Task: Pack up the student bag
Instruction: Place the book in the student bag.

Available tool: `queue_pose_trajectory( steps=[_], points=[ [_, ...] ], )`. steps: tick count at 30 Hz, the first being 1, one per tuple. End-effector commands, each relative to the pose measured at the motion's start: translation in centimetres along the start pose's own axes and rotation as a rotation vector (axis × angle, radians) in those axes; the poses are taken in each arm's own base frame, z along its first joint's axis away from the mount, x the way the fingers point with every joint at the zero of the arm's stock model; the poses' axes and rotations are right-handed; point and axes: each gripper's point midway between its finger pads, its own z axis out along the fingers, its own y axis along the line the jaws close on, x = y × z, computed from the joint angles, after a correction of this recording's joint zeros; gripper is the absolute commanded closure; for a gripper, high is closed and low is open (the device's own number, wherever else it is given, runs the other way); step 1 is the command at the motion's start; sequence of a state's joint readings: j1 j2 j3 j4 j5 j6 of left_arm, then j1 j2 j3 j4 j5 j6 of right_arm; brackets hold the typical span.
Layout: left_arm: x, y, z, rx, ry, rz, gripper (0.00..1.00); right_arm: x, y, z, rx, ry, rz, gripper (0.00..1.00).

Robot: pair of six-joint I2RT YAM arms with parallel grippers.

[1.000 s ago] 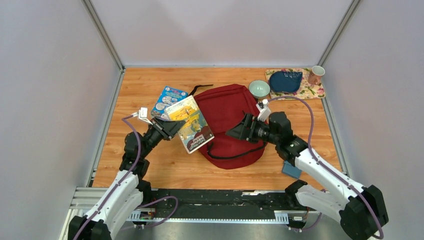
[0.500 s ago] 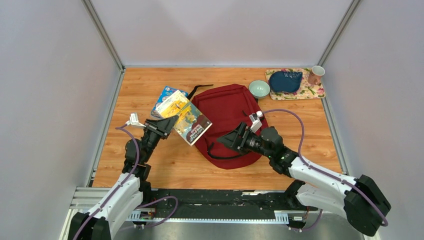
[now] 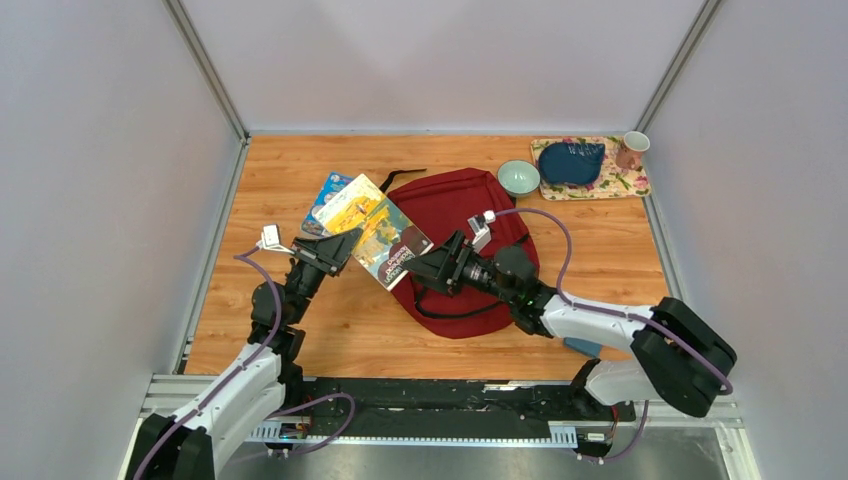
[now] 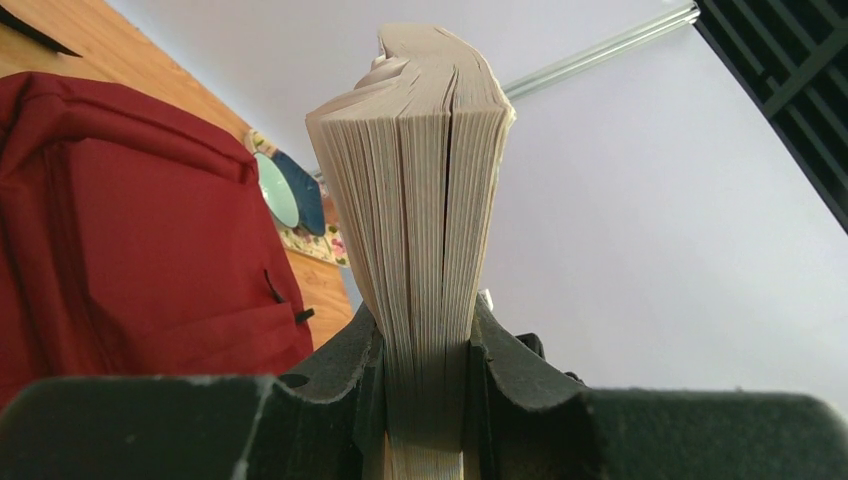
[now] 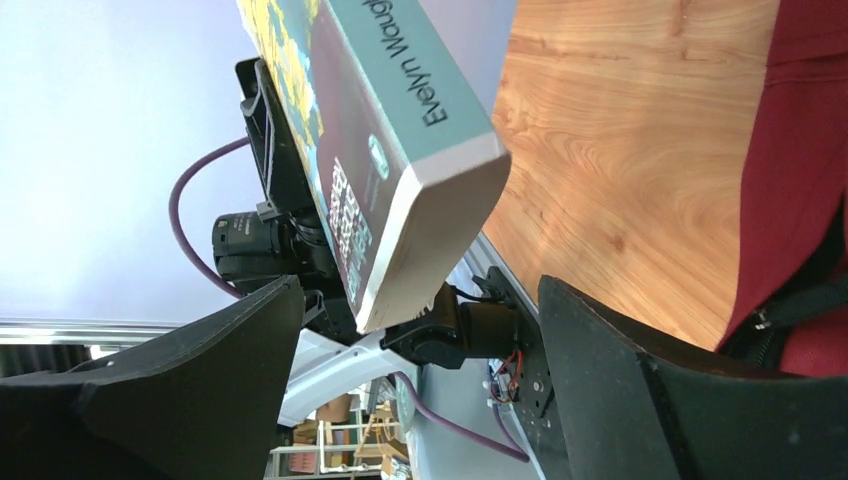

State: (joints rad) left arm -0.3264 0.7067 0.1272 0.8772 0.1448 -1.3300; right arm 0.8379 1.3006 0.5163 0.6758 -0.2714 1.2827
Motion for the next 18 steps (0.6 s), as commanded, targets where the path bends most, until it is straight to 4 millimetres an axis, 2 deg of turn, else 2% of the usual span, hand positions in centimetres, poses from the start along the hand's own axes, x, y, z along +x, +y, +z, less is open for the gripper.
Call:
queue_pose_trajectory(
  steps=[1,7,11,13,17,18],
  points=[
    [-1.9,-5.8,-0.1,0.212,-0.080,-0.028,1.00,-1.2,4.1,1.5,-0.157,-0.035,0.008,0.10],
    [-1.6,-6.2,-0.1,0.230,-0.068,-0.037,1.00,-1.7,5.2,2.8,-0.218,-0.039,0.013,0.11],
    [-1.3,-6.0,-0.1,0.229,-0.064,-0.046,1.00,-1.8,6.9,3.8,-0.270,-0.016,0.006,0.15],
    [-1.2,-5.5,-0.1,0.218,-0.063,-0.047,1.00,-1.6,6.9,4.1,-0.280,-0.003,0.020,0.23],
    [-1.0,-5.1,-0.2,0.213,-0.057,-0.062,1.00,-1.3,7.0,4.6,-0.317,0.016,0.048,0.50],
    [-1.0,-5.0,-0.2,0.210,-0.056,-0.064,1.00,-1.2,7.0,4.6,-0.324,0.024,0.057,0.65]
  ],
)
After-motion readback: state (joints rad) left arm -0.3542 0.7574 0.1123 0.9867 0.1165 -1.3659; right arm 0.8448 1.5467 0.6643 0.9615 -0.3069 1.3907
